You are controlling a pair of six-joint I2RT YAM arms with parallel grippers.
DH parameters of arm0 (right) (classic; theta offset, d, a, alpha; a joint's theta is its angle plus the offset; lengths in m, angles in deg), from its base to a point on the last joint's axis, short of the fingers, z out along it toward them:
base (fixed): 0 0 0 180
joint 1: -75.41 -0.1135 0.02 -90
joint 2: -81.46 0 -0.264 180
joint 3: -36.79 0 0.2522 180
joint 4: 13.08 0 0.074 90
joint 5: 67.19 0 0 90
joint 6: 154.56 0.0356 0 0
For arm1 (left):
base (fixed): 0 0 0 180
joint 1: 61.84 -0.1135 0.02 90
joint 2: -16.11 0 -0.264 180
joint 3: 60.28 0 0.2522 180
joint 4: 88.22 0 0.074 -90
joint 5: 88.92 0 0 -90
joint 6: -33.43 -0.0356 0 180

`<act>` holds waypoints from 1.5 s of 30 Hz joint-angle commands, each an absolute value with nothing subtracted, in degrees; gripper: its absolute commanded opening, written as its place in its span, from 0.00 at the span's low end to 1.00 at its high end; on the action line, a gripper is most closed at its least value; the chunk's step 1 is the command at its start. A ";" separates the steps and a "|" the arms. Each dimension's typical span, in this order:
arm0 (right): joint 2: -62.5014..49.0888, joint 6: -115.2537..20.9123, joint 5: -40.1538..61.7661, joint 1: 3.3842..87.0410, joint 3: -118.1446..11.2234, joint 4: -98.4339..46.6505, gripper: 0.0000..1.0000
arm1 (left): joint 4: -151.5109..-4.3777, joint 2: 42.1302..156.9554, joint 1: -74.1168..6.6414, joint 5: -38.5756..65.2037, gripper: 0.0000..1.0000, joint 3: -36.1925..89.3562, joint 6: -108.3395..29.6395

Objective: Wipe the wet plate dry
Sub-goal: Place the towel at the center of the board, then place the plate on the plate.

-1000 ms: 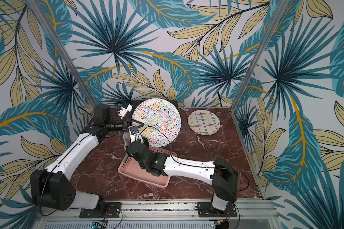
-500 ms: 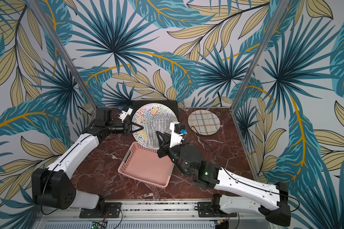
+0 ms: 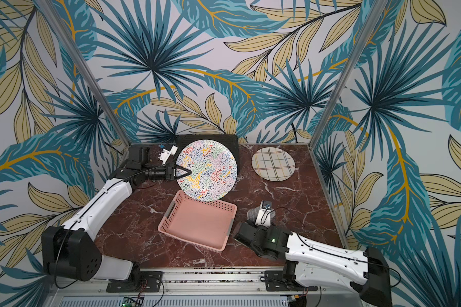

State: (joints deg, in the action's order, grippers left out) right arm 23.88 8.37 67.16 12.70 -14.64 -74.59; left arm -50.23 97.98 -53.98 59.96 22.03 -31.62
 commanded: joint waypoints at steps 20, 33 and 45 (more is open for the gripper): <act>29.52 -26.92 29.04 37.84 -22.27 -59.14 0.84 | -41.54 94.71 -54.27 58.13 0.00 29.05 -45.50; 30.41 -26.91 -2.16 51.53 -24.36 -36.02 0.77 | -31.93 93.33 -54.28 73.04 0.00 29.69 -56.06; 23.93 -21.39 -12.24 52.97 -23.79 -17.92 0.52 | -32.40 92.97 -53.14 78.24 0.00 29.07 -53.97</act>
State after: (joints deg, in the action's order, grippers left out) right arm 25.52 -23.02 -8.77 52.67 -23.97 -24.91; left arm -31.68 94.18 -53.50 73.64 26.93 -53.61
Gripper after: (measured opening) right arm 0.537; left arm 0.100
